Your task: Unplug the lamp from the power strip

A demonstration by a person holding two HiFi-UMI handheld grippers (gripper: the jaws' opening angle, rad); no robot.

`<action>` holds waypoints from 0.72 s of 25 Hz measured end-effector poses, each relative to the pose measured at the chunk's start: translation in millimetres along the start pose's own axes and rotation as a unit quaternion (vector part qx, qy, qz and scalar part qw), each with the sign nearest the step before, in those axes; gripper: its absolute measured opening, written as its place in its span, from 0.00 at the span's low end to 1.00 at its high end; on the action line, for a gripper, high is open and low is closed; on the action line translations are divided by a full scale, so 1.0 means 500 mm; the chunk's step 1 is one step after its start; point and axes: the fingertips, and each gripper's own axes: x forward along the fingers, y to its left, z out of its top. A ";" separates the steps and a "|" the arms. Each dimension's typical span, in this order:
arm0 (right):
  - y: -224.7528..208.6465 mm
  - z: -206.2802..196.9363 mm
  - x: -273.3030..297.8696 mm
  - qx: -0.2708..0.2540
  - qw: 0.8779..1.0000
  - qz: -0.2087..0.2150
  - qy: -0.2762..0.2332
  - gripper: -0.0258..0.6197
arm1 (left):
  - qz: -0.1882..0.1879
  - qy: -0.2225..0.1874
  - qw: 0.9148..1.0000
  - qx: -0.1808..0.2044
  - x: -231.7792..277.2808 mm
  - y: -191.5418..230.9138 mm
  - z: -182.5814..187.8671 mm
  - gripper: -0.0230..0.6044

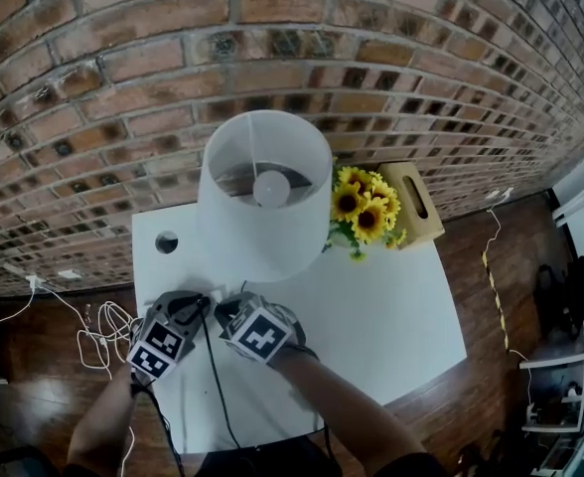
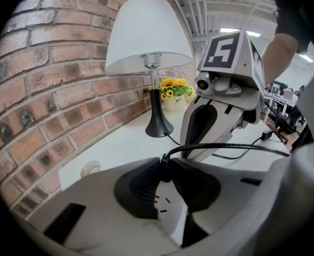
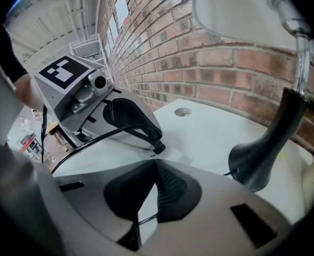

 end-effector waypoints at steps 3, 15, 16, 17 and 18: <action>-0.002 0.000 0.002 0.006 1.000 0.002 -0.002 0.04 | 0.004 -0.001 1.000 -0.016 0.000 0.002 0.000 0.18; -0.013 -0.007 0.000 0.002 1.000 -0.020 0.020 0.04 | 0.028 0.019 0.999 -0.005 0.001 0.002 -0.009 0.18; -0.014 -0.005 0.001 -0.001 0.999 -0.024 0.022 0.04 | 0.029 0.018 0.999 -0.010 0.002 0.003 -0.010 0.18; -0.014 -0.004 0.003 -0.003 0.999 -0.026 0.024 0.04 | 0.029 0.017 0.999 -0.016 0.002 0.004 -0.012 0.18; -0.013 -0.001 0.006 -0.004 0.999 -0.027 0.026 0.04 | 0.028 0.015 0.999 -0.020 0.003 0.005 -0.009 0.18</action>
